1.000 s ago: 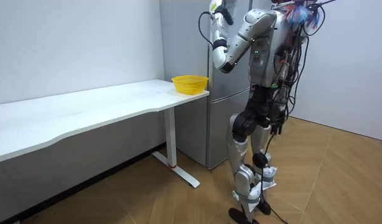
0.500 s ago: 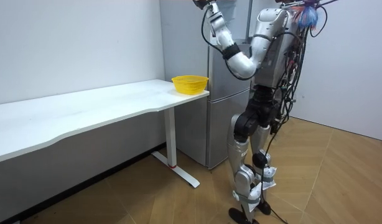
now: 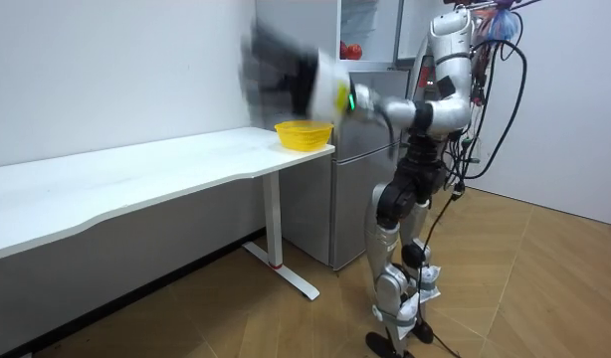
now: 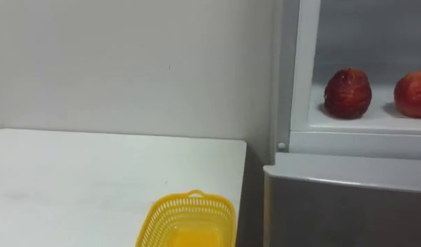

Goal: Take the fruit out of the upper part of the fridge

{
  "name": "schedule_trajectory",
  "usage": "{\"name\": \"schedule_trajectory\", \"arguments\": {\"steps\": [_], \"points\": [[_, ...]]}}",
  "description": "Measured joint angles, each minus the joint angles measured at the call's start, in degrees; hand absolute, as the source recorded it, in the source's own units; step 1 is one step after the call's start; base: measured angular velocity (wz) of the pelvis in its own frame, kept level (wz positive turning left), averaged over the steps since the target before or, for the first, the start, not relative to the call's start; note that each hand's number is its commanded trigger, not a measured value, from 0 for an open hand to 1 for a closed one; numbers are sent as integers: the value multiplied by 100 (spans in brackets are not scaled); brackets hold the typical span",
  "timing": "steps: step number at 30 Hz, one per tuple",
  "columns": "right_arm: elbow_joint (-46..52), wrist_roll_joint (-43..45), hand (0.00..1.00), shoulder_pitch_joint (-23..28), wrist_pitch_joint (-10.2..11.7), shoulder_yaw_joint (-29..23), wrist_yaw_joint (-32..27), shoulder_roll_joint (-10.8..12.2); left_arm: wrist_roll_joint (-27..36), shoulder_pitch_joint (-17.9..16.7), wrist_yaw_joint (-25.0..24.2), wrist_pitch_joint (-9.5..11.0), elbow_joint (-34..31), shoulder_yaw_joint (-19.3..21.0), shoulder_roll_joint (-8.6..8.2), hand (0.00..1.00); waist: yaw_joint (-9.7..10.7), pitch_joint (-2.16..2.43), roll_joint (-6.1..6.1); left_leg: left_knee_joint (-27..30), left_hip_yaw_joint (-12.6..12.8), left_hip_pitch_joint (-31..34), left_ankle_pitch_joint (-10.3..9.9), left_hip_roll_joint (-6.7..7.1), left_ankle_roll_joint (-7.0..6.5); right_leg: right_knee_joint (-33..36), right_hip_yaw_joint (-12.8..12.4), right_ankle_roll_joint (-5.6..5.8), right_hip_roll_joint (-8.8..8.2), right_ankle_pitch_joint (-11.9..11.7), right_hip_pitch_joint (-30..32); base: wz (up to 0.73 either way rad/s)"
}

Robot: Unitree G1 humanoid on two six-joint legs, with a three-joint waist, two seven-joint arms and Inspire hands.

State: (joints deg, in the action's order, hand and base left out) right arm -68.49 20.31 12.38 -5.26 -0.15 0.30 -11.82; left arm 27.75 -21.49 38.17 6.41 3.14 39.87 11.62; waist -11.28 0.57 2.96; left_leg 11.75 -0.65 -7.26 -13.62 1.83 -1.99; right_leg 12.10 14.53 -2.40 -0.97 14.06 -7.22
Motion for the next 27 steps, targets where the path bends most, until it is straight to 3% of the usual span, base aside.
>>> {"name": "schedule_trajectory", "arguments": {"steps": [2,4,7,10,11,14,16,19,23,27], "points": [[8,5,0,-1,-67,0,114,20,487,-135,-17,-59,1109,-232,-133,0,-4,-3,-22,-20,17,-28,4,1,-6,44,-5,-2,-11,20,1,-2],[-10,69,0,-36,-174,-20,217,80,793,-163,-226,-210,2667,-740,-267,0,18,-5,-146,2,-2,-41,4,2,-6,46,0,-1,-10,26,-39,4],[-44,77,0,-70,-233,-29,305,85,1037,-152,-661,-443,3996,-1474,-448,0,126,-6,-286,13,-36,-35,-3,4,-9,1,37,6,-9,36,-108,11],[-38,231,0,-99,-230,-156,377,106,773,-7,-1213,-531,5182,-1968,-462,0,217,-36,-353,2,-38,-67,-30,-16,-16,-49,35,5,16,7,-182,2],[-37,248,0,-98,-230,-188,401,105,612,7,-1314,-551,5334,-2028,-467,0,233,-33,-347,-3,-35,-86,-32,-15,-16,-41,15,6,18,6,-191,-9],[-66,245,0,-105,-231,-223,432,103,-750,24,-1744,-690,5795,-2302,-452,0,353,-63,-322,-31,11,-149,-32,-21,-18,-47,-16,9,20,-6,-234,-6],[-70,247,0,-126,-236,-55,462,107,-1851,83,-2000,-897,5908,-2815,-406,0,516,-67,-251,-28,26,-132,-30,-19,-19,-44,-15,10,18,-7,-219,2],[-170,249,0,-238,-237,134,528,129,-3087,342,-2381,-1148,5885,-3421,-387,0,794,-65,-250,-20,50,-87,-26,-24,-17,-39,0,7,19,-6,-179,2],[-317,251,0,-361,-234,136,546,144,-3630,882,-2708,-1202,5869,-3591,-390,0,1017,-61,-291,-28,237,-103,-25,-57,-16,-38,-50,-2,21,-17,-179,-13],[-324,254,0,-319,-237,132,542,236,-3655,1227,-2981,-1003,5873,-3669,-418,0,1115,-64,-326,-47,451,-160,-24,-82,-17,-40,-339,14,68,-58,-172,-33]]}}
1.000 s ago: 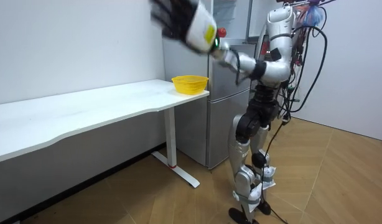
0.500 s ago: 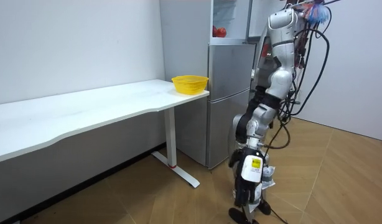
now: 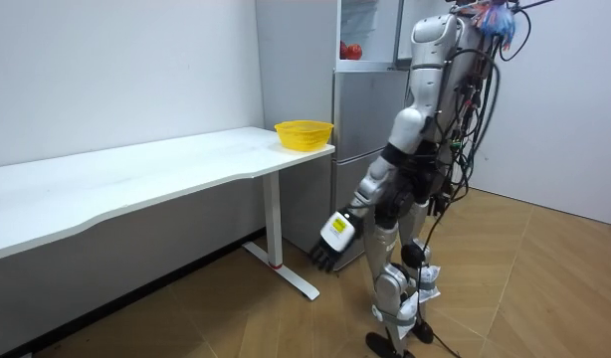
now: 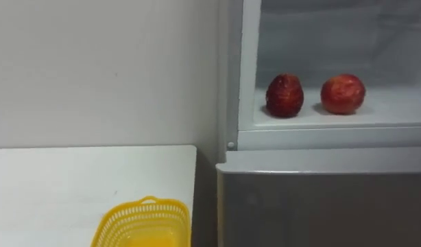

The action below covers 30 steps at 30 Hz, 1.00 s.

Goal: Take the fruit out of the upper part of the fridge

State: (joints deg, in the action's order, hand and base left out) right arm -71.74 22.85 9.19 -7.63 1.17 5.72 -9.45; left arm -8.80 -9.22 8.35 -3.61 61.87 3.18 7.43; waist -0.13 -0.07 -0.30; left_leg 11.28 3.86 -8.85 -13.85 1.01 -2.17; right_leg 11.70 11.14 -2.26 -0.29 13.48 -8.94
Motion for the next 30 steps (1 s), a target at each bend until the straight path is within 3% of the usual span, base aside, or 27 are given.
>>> {"name": "schedule_trajectory", "arguments": {"steps": [5,7,15,23,27,30], "points": [[-6,-12,0,87,-40,-5,124,118,-99,-63,-310,-110,75,-1,6,0,51,-4,-25,-101,90,-75,-1,-6,-1,-19,-125,7,22,-5,24,-14],[-39,-13,0,94,-125,-10,119,128,-217,-94,-390,-231,248,-5,71,0,68,-3,-20,-102,133,-104,-1,-10,-1,-31,-156,7,28,-5,9,-4],[-119,-272,0,112,-251,-8,95,130,-675,-310,-666,-705,454,-229,59,0,154,4,25,-148,216,-159,-6,-34,-1,-87,-190,5,50,-5,7,-1],[308,-499,0,117,-240,-21,-229,126,-719,-286,-680,-742,98,-283,61,0,176,14,38,-138,296,-21,-5,-41,-7,72,-270,4,50,-19,233,-6],[926,-470,0,107,-8,-215,-763,125,-768,-227,-648,-597,-93,-281,56,0,188,20,55,-110,399,20,-4,-49,-7,137,-354,-1,52,-23,331,-13],[1912,-586,0,288,34,-261,-1074,123,-758,-231,-526,-470,-208,-310,34,0,191,22,64,-126,440,25,-4,-57,-7,120,-379,-1,59,-38,350,-8]]}}
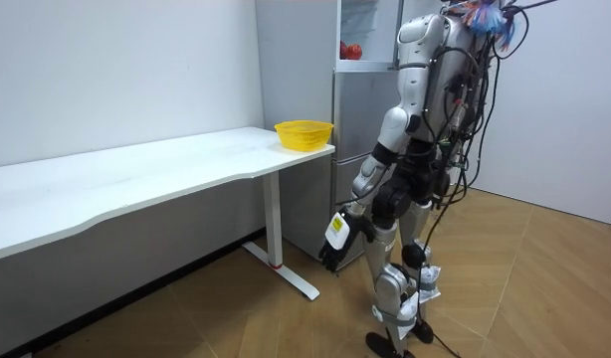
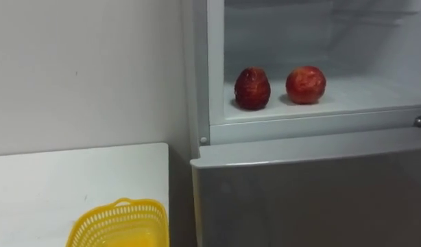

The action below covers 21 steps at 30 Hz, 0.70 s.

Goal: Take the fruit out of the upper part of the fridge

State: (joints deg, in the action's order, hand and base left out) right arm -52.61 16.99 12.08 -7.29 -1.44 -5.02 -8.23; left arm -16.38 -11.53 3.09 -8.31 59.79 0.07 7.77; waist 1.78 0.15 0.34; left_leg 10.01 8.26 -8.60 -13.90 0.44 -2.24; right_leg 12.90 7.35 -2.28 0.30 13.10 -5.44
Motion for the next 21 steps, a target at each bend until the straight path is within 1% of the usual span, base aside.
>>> {"name": "schedule_trajectory", "arguments": {"steps": [1,2,4,5,6,7,8,10,11,12,13,14,16,17,20,21], "points": [[590,2,0,89,43,4,-66,9,-1,5,48,46,-3,-46,-1,0,10,4,6,-19,20,-1,0,-7,0,-15,-5,-2,6,-10,14,-11],[912,3,0,135,70,1,-104,18,0,5,67,82,-9,-44,-7,0,25,6,14,-31,34,2,0,-9,0,-14,-16,-4,10,-12,30,-11],[1970,43,0,259,370,-48,-323,130,5,-19,170,231,-18,-37,-9,0,37,-3,37,-50,102,3,0,-25,1,-30,-100,-6,44,-24,57,-13],[2199,36,0,273,427,-37,-377,155,31,-27,192,268,-19,-37,-5,0,39,-3,35,-51,106,6,-1,-27,2,-29,-115,-9,49,-26,67,-10],[2815,35,0,386,464,-24,-453,196,65,-33,234,349,-27,-47,-8,0,40,0,36,-52,104,29,-1,-28,2,-30,-125,-8,50,-25,94,-6],[3440,33,0,508,522,32,-571,201,93,-35,281,429,-31,-73,-8,0,41,20,29,-51,111,67,-1,-26,2,-23,-132,-8,51,-26,161,-4],[3722,47,0,539,560,52,-629,207,111,-29,293,465,-29,-76,-8,0,43,33,53,-48,124,90,0,-29,3,-30,-153,-8,60,-38,183,-12],[4532,180,0,658,835,193,-842,208,120,-78,304,624,-14,-74,-7,0,7,43,69,-48,262,111,2,-60,6,-44,-273,-25,99,-99,234,-29],[4697,258,0,685,890,219,-869,207,119,-89,304,653,7,-78,-8,0,22,45,73,-48,255,110,2,-61,6,-53,-272,-28,98,-103,217,-18],[4916,393,0,712,1004,241,-943,205,120,-109,306,711,18,-81,-5,0,76,24,75,-48,253,103,2,-61,6,-79,-267,-28,98,-108,142,0],[5016,438,0,708,1098,243,-1053,206,119,-119,316,755,18,-108,2,0,103,24,71,-49,276,91,2,-60,6,-107,-265,-25,98,-116,136,0],[5074,456,0,708,1111,242,-1107,206,119,-119,321,774,18,-132,2,0,103,24,73,-49,280,89,2,-60,6,-120,-268,-23,98,-122,141,-4],[5486,456,0,700,1122,264,-1270,206,123,-146,325,857,23,-274,22,0,75,23,92,-56,373,112,2,-65,6,-118,-280,-17,99,-132,163,-11],[5591,454,0,693,1125,283,-1320,207,122,-151,318,863,25,-316,36,0,75,18,99,-55,375,115,2,-65,6,-118,-281,-15,99,-136,165,-7],[5921,466,0,705,1136,376,-1504,204,224,-152,277,885,60,-443,109,0,91,3,68,-55,377,130,2,-65,6,-118,-272,-14,98,-137,213,0],[6136,469,0,704,1135,401,-1549,192,241,-148,249,885,62,-490,133,0,87,23,88,-52,377,197,2,-66,5,-111,-267,-14,97,-137,269,0]]}}
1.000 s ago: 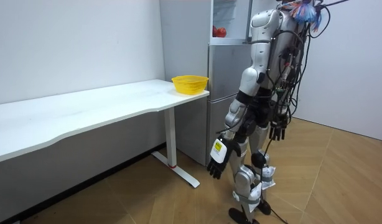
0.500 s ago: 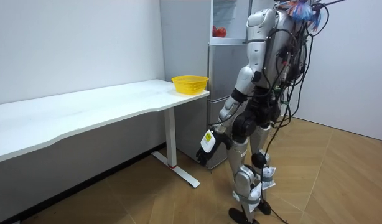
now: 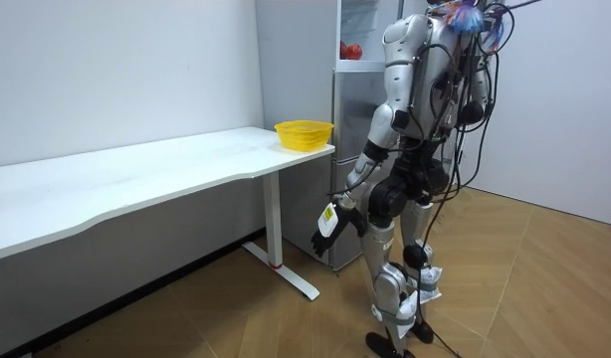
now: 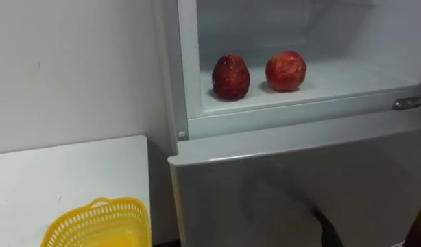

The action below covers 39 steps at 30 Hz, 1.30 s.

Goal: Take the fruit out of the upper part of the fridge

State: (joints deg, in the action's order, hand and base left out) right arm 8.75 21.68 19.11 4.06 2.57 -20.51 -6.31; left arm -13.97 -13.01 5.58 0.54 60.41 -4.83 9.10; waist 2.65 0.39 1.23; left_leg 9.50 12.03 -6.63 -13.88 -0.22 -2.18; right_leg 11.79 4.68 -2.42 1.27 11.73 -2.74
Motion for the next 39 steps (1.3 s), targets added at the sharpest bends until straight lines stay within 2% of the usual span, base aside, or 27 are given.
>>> {"name": "schedule_trajectory", "arguments": {"steps": [1,3,5,7,9,15,17,20,22,25,29,33,38,39], "points": [[179,10,0,-7,1,18,-83,-5,8,16,-7,16,44,-58,34,0,-4,-11,-17,0,1,18,0,0,0,17,-5,0,0,0,69,0],[393,14,0,-20,25,84,-258,-61,10,23,-12,38,191,-113,75,0,-39,-6,-22,4,34,3,1,0,0,84,-16,-2,11,-1,93,-6],[667,16,0,-60,160,123,-445,-130,10,15,-15,36,211,-154,81,0,-71,-7,-38,12,41,1,1,1,0,81,-28,-3,14,-2,91,-4],[881,16,0,-257,386,178,-704,-190,10,-7,-80,36,230,-315,103,0,-127,-9,-70,15,42,-13,1,1,0,71,-22,-5,12,-3,79,0],[1002,42,0,-367,491,270,-791,-265,-17,16,-139,38,267,-334,110,0,-167,-13,-79,15,40,-14,1,1,0,41,-15,-8,13,-5,62,3],[1262,81,0,-429,559,294,-1124,-338,-19,29,-265,33,406,-328,164,0,-189,-19,-114,12,26,4,1,-4,0,-5,4,-6,51,-54,-27,1],[1275,136,0,-567,701,295,-1212,-350,-15,86,-291,29,441,-328,201,0,-172,-15,-147,13,3,10,1,-4,0,-7,20,-6,53,-54,-32,4],[1279,141,0,-863,718,292,-1354,-548,-14,121,-364,24,451,-328,236,0,-177,-22,-208,13,-30,15,1,1,0,-15,46,-7,50,-53,-36,5],[1290,97,0,-1165,713,282,-1407,-702,-18,131,-411,14,425,-327,300,0,-190,-10,-260,14,-30,16,2,3,1,-25,33,-13,65,-57,-36,0],[1352,0,0,-1637,717,223,-1552,-754,-9,128,-413,-44,423,-326,335,0,-189,1,-318,14,-60,13,4,6,5,-45,44,-18,71,-61,-53,1],[1352,-317,0,-1933,741,37,-1756,-810,-19,158,-390,-56,421,-324,337,0,-180,15,-377,23,-180,-10,4,-1,5,-155,157,-13,64,-87,-149,18],[1223,-366,0,-2049,826,9,-1806,-862,-187,148,-375,-65,379,-326,334,0,-179,-9,-365,59,-268,5,4,-21,5,-201,232,-11,55,-112,-224,9],[899,-569,0,-2197,823,-51,-1662,-871,-251,156,-387,-119,358,-325,299,0,-150,-33,-354,104,-373,84,4,-12,4,-187,403,-11,-14,-113,-217,11],[777,-631,0,-2300,805,-145,-1610,-878,-248,176,-393,-152,360,-325,300,0,-156,-55,-357,108,-403,104,3,-8,4,-176,423,-14,-15,-115,-203,11]]}}
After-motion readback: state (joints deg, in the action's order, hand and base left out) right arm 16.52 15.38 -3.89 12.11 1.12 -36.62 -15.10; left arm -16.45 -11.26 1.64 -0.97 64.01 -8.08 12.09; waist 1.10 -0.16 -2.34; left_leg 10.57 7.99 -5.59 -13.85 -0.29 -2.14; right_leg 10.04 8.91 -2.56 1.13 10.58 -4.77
